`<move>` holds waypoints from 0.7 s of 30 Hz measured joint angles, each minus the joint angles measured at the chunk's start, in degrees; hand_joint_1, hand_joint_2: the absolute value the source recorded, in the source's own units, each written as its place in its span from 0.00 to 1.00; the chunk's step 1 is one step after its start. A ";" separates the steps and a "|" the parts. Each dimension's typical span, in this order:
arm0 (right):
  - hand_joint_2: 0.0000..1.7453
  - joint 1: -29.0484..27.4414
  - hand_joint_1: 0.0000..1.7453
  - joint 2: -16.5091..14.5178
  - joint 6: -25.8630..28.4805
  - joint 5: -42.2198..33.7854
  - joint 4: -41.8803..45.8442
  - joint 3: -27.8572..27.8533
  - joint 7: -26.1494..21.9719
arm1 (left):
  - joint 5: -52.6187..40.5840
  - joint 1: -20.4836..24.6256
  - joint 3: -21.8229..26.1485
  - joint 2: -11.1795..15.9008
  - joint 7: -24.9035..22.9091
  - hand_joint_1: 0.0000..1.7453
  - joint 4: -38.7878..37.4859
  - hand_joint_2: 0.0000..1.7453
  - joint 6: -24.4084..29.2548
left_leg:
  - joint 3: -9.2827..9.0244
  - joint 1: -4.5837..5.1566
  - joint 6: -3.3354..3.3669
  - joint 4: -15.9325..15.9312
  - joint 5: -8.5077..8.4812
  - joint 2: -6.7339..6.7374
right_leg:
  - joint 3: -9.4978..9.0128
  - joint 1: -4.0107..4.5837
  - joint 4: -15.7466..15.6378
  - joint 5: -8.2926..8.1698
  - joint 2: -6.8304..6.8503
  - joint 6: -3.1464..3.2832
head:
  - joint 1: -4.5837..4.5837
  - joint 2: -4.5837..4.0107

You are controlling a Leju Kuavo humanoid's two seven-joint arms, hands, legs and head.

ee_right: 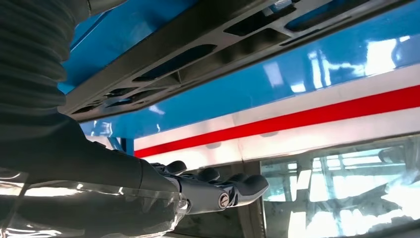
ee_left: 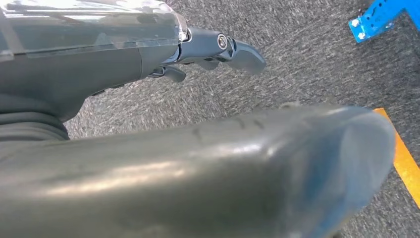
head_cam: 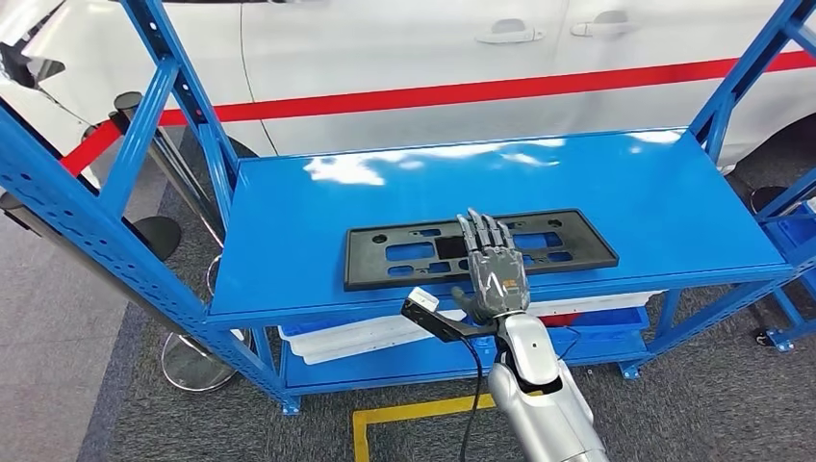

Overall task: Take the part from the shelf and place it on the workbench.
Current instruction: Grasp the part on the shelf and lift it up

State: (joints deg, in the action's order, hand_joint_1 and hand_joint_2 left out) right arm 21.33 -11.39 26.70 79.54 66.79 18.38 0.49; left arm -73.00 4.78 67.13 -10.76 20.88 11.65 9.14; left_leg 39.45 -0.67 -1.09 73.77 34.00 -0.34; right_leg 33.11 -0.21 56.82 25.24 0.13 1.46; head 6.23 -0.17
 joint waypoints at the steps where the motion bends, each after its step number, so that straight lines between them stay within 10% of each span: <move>1: 1.00 0.04 0.00 -0.03 -0.05 0.01 -0.24 0.00 0.02 | 0.00 -0.11 0.02 0.01 -0.04 0.00 0.00 0.00 0.00 | 0.32 -0.03 -0.09 -0.30 -1.24 0.01 | -0.30 0.01 0.15 0.32 -0.05 -0.04 | 0.00 0.00; 5: 1.00 0.80 0.00 -0.27 -0.86 0.71 -0.85 0.01 0.40 | -0.02 -0.10 0.05 0.00 0.24 0.00 0.00 0.00 -0.03 | -4.06 -0.06 0.34 -12.51 -8.74 0.15 | -0.97 0.19 1.37 1.88 -0.30 -0.86 | 0.01 0.00; 10: 1.00 1.42 0.00 -0.34 -2.24 2.46 -1.21 0.01 1.05 | 0.01 -0.10 0.09 -0.04 0.54 0.00 0.00 0.00 -0.07 | -4.95 -0.05 1.93 -14.64 -8.62 -0.08 | -0.43 0.15 2.66 3.02 -0.22 -2.21 | 0.00 0.00; 14: 1.00 2.00 0.00 -0.34 -3.61 3.91 -1.68 0.01 1.53 | 0.12 0.03 0.10 -0.15 0.54 0.00 0.00 0.00 -0.09 | -5.19 -0.18 2.75 -14.93 -8.52 -0.03 | 6.16 -0.23 15.05 8.30 -0.20 -3.20 | 0.00 0.00; 16: 1.00 2.07 0.01 -0.34 -4.34 4.62 -2.10 0.03 1.98 | 0.20 -0.01 0.14 -0.20 0.60 0.00 0.00 0.00 -0.08 | -5.33 -0.17 2.79 -14.92 -8.40 -0.10 | 8.08 -0.39 17.43 7.63 -0.19 -3.26 | 0.00 0.00; 20: 1.00 3.04 0.98 -0.43 -5.58 5.47 -2.86 0.11 2.87 | 0.22 0.02 0.16 -0.35 0.81 0.00 0.00 0.00 -0.04 | -5.92 -0.02 2.25 -14.90 -7.96 -0.35 | 2.70 -0.22 4.41 0.31 -0.23 -2.37 | 0.00 0.00; 21: 1.00 3.36 1.00 -0.48 -5.83 5.58 -3.06 0.15 3.10 | 0.21 0.04 0.17 -0.39 0.85 0.00 0.00 0.00 -0.03 | -5.91 0.03 1.98 -14.92 -7.90 -0.34 | 1.92 -0.05 2.51 -0.14 -0.26 -2.15 | 0.00 0.00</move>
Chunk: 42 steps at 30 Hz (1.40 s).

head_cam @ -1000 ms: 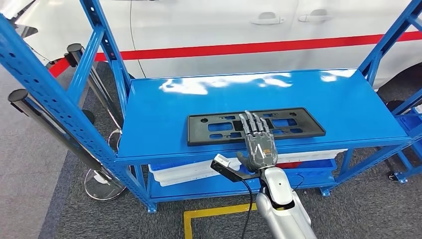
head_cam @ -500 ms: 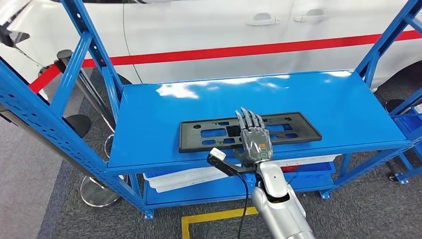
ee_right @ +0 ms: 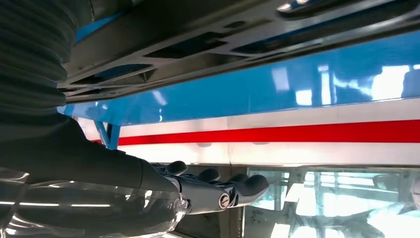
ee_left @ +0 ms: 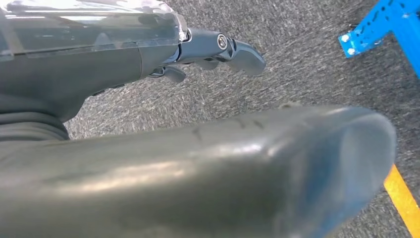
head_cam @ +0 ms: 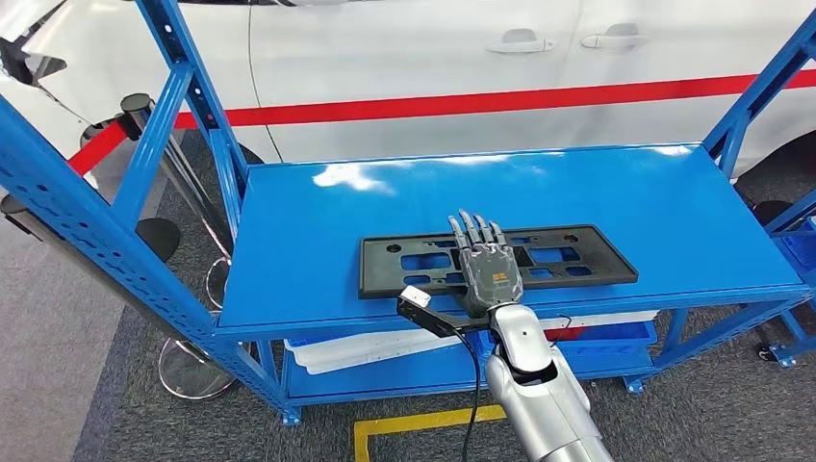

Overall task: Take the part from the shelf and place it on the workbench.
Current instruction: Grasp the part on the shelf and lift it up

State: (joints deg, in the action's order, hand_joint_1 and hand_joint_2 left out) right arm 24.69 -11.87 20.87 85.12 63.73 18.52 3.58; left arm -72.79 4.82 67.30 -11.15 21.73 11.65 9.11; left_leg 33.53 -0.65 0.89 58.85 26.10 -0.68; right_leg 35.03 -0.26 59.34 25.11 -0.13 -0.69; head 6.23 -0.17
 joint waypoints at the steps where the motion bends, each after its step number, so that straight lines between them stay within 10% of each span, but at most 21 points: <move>1: 1.00 0.25 1.00 -0.04 -0.24 0.10 -0.22 0.04 0.26 | -0.01 0.02 0.01 -0.02 0.02 0.00 0.00 0.00 0.00 | 0.03 0.02 -0.30 -0.08 0.02 0.02 | -0.22 0.19 -0.64 0.18 -0.05 0.18 | 0.00 0.00; 5: 1.00 0.62 1.00 -0.19 -0.83 0.27 -0.98 0.08 1.30 | -0.26 0.03 0.00 -0.14 0.17 0.00 0.01 0.00 -0.02 | 0.76 -0.01 -1.40 2.05 1.74 0.21 | -0.85 -0.21 -1.87 -0.25 0.02 1.38 | 0.00 0.00; 8: 1.00 0.76 1.00 -0.24 -1.06 0.27 -1.50 0.08 1.46 | -0.28 -0.03 -0.01 -0.15 0.29 0.00 0.00 0.00 -0.07 | 5.60 -0.06 -1.79 12.34 6.65 0.30 | -1.14 -0.25 -2.11 -0.23 0.14 1.95 | 0.01 0.00; 10: 1.00 0.72 1.00 -0.24 -1.14 0.27 -1.91 0.08 1.52 | -0.28 -0.12 0.00 -0.15 0.32 0.00 0.00 0.00 -0.08 | 7.52 -0.10 -2.02 15.78 6.93 0.31 | -1.23 -0.19 -1.99 -0.08 0.12 1.99 | 0.01 0.00; 15: 1.00 0.94 1.00 -0.20 -1.85 0.47 -2.28 0.02 2.49 | -0.61 -0.07 -0.02 -0.14 0.36 0.00 0.00 0.00 -0.16 | 0.77 -0.06 -1.36 1.19 -0.39 0.39 | -1.61 0.01 -0.99 0.91 -0.08 1.10 | 0.00 0.00; 21: 1.00 1.21 1.00 0.26 -3.98 0.26 -1.85 -1.11 3.59 | -1.59 0.00 -0.26 -0.20 0.20 0.00 0.00 0.00 -0.55 | 0.32 -0.11 0.43 -0.21 -0.77 0.32 | -0.86 -0.05 0.82 2.34 -0.06 -0.40 | -0.01 0.00; 26: 1.00 0.57 1.00 1.50 -5.15 0.19 -1.55 -2.27 3.58 | -1.99 0.04 -0.49 -0.29 -0.14 0.00 0.00 0.00 -0.81 | 0.38 -0.05 0.87 -0.26 -0.83 0.31 | 6.15 -0.34 15.31 8.34 -0.01 -1.25 | 0.00 0.00; 32: 1.00 0.83 1.00 1.84 -4.35 -7.35 -0.97 -2.72 -1.18 | -0.58 0.14 -0.39 -0.46 -0.45 0.00 0.00 0.00 -0.47 | 0.11 0.15 0.17 -0.28 -0.73 0.26 | -1.53 0.43 -1.14 0.64 0.10 0.44 | 0.00 -0.01; 36: 1.00 0.03 1.00 1.97 -6.14 -24.05 4.84 -3.65 -8.05 | 0.60 0.03 -0.11 -0.59 -0.95 0.00 0.00 0.00 -0.05 | 0.16 -0.02 -1.12 0.57 0.29 0.43 | -2.29 0.36 -2.71 -0.15 -0.12 1.61 | 0.02 -0.01; 40: 1.00 -0.43 1.00 1.96 -7.04 -27.63 8.27 -4.22 -9.00 | 0.81 0.12 0.11 -0.57 -1.09 0.00 0.00 0.00 0.01 | 5.23 -0.22 -1.85 12.88 6.92 0.49 | -2.78 0.12 -3.45 -0.54 -0.22 2.19 | 0.02 -0.01; 42: 1.00 -1.24 1.00 2.00 -7.60 -30.68 9.56 -4.40 -10.62 | 1.08 0.06 0.27 -0.56 -1.25 0.00 0.00 0.00 0.16 | 5.66 -0.39 -2.17 14.39 6.69 0.51 | -2.74 0.12 -3.31 -0.53 -0.20 2.11 | 0.02 0.00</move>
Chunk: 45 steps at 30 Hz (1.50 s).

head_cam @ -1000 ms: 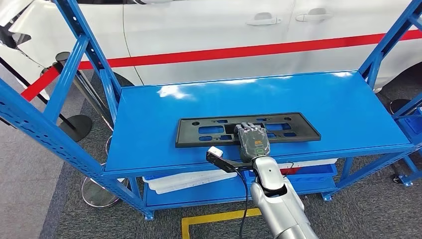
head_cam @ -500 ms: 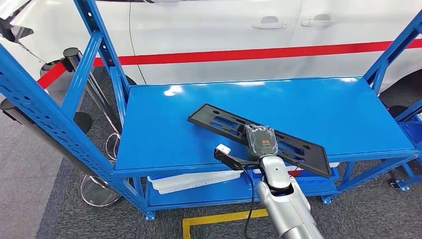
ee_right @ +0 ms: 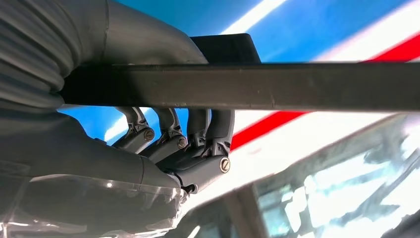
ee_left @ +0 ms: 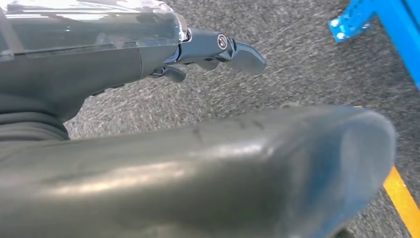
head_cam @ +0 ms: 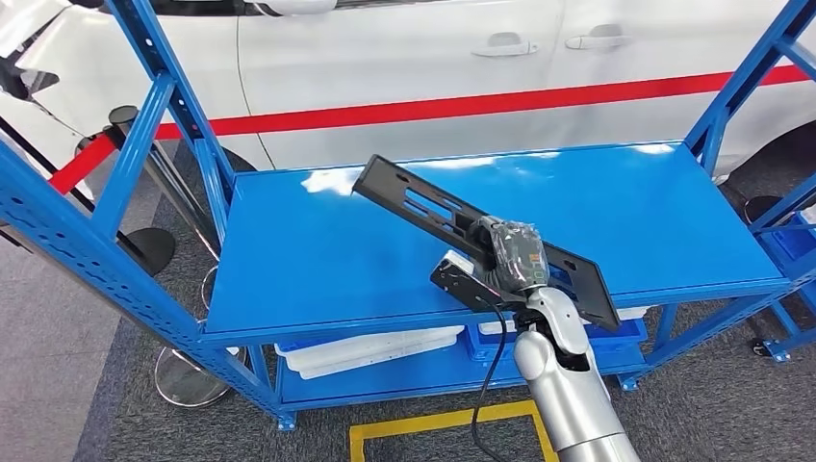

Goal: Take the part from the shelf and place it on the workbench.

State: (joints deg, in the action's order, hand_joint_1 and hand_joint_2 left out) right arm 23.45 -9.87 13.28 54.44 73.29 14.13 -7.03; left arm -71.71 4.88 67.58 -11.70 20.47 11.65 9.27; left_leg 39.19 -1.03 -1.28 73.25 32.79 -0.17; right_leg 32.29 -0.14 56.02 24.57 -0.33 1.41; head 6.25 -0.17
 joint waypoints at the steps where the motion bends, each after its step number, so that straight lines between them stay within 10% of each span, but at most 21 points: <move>1: 1.00 -0.33 1.00 0.09 -0.39 -3.67 1.17 -0.23 -1.36 | 0.28 -0.04 0.16 0.02 -0.13 0.00 0.00 0.00 0.20 | -1.44 -0.15 -0.10 -2.50 -1.58 0.03 | 0.00 -0.02 0.16 0.05 -0.04 -0.12 | 0.00 0.00; 5: 1.00 -1.22 1.00 1.10 -3.46 -30.57 10.81 -2.73 -6.45 | 1.65 0.05 1.14 0.08 -0.66 0.00 0.00 0.00 1.43 | -7.93 -0.39 0.54 -14.31 -5.43 -0.03 | 0.23 0.32 1.46 0.72 -0.73 -1.33 | -0.02 0.00; 9: 1.00 -5.81 1.00 3.70 -7.04 -47.22 22.05 -6.70 -7.95 | 2.60 0.04 2.11 0.05 -1.12 0.00 0.00 0.00 2.42 | -7.62 0.04 2.68 -14.82 -6.03 -0.50 | 0.97 -0.19 2.56 1.45 -0.45 -2.94 | -0.03 0.00; 13: 1.00 -9.68 1.00 7.10 -8.75 -54.89 31.49 -13.07 -10.43 | 3.45 -0.28 2.85 0.04 -1.13 0.00 0.01 0.00 2.77 | -6.90 0.13 3.46 -14.90 -6.53 -0.63 | 7.01 -0.50 14.96 8.19 -0.25 -3.97 | -0.03 0.00; 15: 1.00 -12.39 1.00 8.61 -9.70 -57.90 35.09 -16.44 -11.82 | 3.78 -0.35 3.26 0.05 -0.93 0.00 0.00 0.00 2.75 | -6.89 0.28 3.49 -14.88 -6.42 -0.68 | 8.65 -0.53 17.82 8.24 -0.24 -3.99 | -0.03 0.00; 20: 1.00 -18.47 1.00 11.88 -13.05 -64.43 40.93 -24.68 -15.56 | 4.65 -0.22 3.92 0.01 -0.05 0.00 0.02 0.00 3.22 | -7.37 0.78 3.09 -14.91 -5.77 -0.84 | 1.86 0.13 2.48 0.55 -0.12 -2.37 | -0.03 0.00; 25: 1.00 -21.90 1.00 14.37 -15.09 -67.13 41.87 -29.68 -17.21 | 5.93 -0.09 5.02 0.07 0.59 0.00 0.02 0.00 4.34 | -6.76 0.95 1.78 -13.03 -3.89 -0.58 | 1.08 -0.19 0.79 0.31 0.15 -1.22 | -0.03 0.00; 30: 1.00 -23.68 1.00 15.98 -15.40 -68.88 41.21 -30.65 -18.73 | 7.20 -0.08 6.18 0.27 0.58 0.00 0.02 0.00 4.57 | 0.04 0.80 1.11 1.14 1.82 -0.26 | 0.78 -0.20 0.81 0.58 0.45 -0.58 | -0.02 0.00; 34: 1.00 -25.21 1.00 16.37 -13.99 -69.94 40.88 -30.58 -20.17 | 8.13 0.01 7.11 0.46 0.33 0.00 0.02 0.00 5.73 | -5.56 0.95 1.79 -11.22 -4.94 -0.14 | 0.51 -0.09 1.52 1.22 0.41 -1.01 | -0.02 0.00; 38: 1.00 -26.62 1.00 16.26 -12.42 -70.06 40.84 -29.49 -21.68 | 9.14 0.14 8.17 0.57 -0.72 0.00 0.02 0.00 6.80 | -7.15 1.20 2.90 -14.98 -6.24 -0.14 | 0.75 -0.05 1.92 1.16 0.38 -2.10 | -0.02 0.00; 41: 1.00 -27.55 1.00 15.92 -11.69 -68.65 40.76 -27.88 -22.76 | 9.74 0.28 8.74 0.60 -1.22 0.00 0.02 0.00 7.30 | -7.06 0.86 3.74 -15.82 -7.13 -0.02 | 1.91 -0.37 5.06 4.25 0.31 -3.05 | -0.04 0.00; 45: 1.00 -29.51 1.00 15.01 -11.32 -66.30 40.52 -25.06 -24.33 | 11.27 0.39 9.97 0.61 -1.75 0.00 0.02 0.00 8.27 | -6.05 0.80 3.84 -15.65 -7.71 -0.01 | 6.24 -1.13 17.42 10.44 0.33 -4.17 | -0.04 0.00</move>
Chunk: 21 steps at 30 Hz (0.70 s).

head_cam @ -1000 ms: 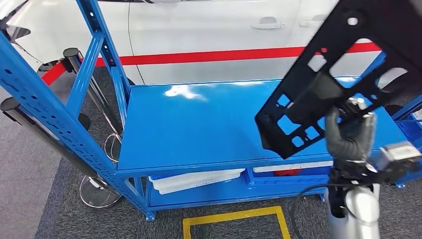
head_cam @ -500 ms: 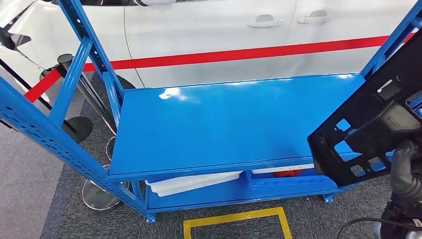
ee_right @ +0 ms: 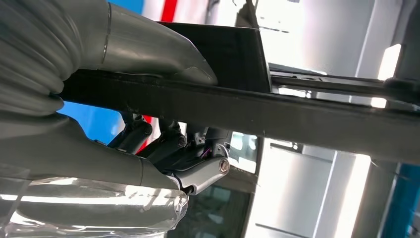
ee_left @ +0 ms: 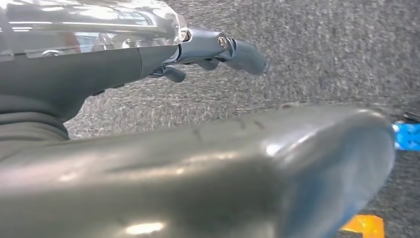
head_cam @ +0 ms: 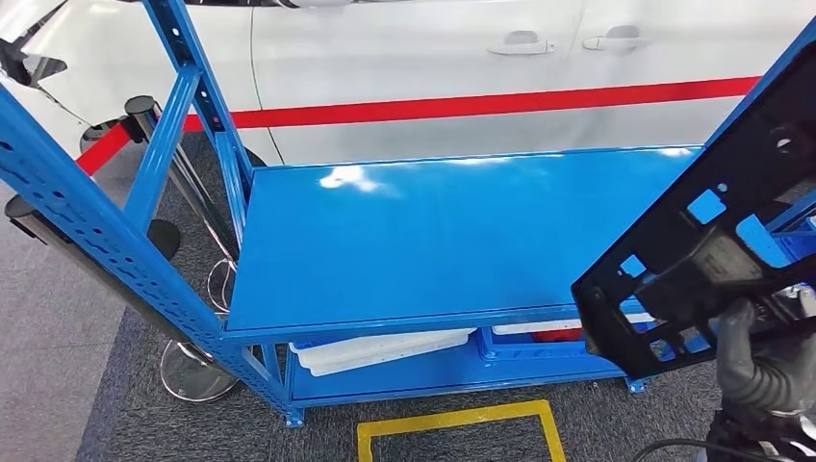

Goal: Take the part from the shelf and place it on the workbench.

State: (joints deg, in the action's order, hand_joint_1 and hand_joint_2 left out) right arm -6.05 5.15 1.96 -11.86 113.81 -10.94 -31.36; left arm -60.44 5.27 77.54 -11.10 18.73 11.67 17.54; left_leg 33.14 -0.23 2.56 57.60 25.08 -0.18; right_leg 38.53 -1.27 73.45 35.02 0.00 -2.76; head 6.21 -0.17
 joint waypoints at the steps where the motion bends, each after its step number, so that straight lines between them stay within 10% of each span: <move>1: 1.00 -0.62 1.00 -0.28 0.03 0.77 -0.04 0.80 -0.58 | 0.46 -0.01 0.35 -0.02 -0.12 0.00 0.00 0.00 0.30 | 0.24 -0.07 -0.13 0.12 -0.10 -0.01 | -0.64 -0.20 -0.44 -0.77 0.01 -0.17 | 0.00 0.00; 5: 1.00 -3.22 1.00 -1.46 0.91 4.42 -0.11 4.08 -3.31 | 2.48 0.12 1.92 -0.33 -0.28 0.00 0.00 0.00 1.64 | 0.95 -0.31 -1.17 0.78 -0.44 -0.17 | -8.73 -0.45 -14.12 -5.85 -0.15 -0.13 | 0.00 -0.01; 9: 1.00 -6.35 1.00 -2.24 2.70 7.68 -0.22 6.17 -4.92 | 4.07 0.18 3.61 -0.49 -0.56 0.00 0.00 0.00 3.11 | 1.43 -0.36 -2.79 0.83 -1.00 -0.33 | -8.83 0.03 -16.13 -6.60 -0.25 1.74 | 0.02 0.00; 15: 1.00 -11.53 1.00 -3.85 4.17 9.45 -0.27 7.99 -6.88 | 5.17 0.14 5.30 -0.10 -1.05 0.00 0.00 0.00 3.70 | 6.29 -0.48 -3.40 16.43 9.72 -0.13 | -6.42 0.58 -16.31 -8.65 0.39 3.83 | 0.02 0.00; 17: 1.00 -12.84 1.00 -4.40 4.22 9.42 -0.28 8.29 -7.29 | 5.45 0.11 5.59 0.31 -1.06 0.00 0.00 0.00 3.53 | 3.76 -0.40 -3.08 14.90 8.31 -0.14 | -5.63 0.99 -16.08 -9.16 0.41 3.90 | 0.02 0.00; 21: 1.00 -14.92 1.00 -5.14 3.43 7.95 -0.30 8.46 -8.05 | 6.19 0.33 6.23 1.93 -1.20 0.00 0.03 0.00 2.58 | -5.82 0.20 -1.85 0.41 4.89 -0.22 | -4.77 1.41 -15.52 -9.97 0.28 3.28 | 0.02 0.00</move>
State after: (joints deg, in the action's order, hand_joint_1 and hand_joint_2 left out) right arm -20.97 0.01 5.38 -3.91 113.51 -2.48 -39.41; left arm -54.24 5.60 83.77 -9.17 17.53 11.70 20.12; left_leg 27.32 -0.03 0.71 58.00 29.97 -0.40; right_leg 33.76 0.14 57.93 25.05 0.28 0.53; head 6.23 -0.17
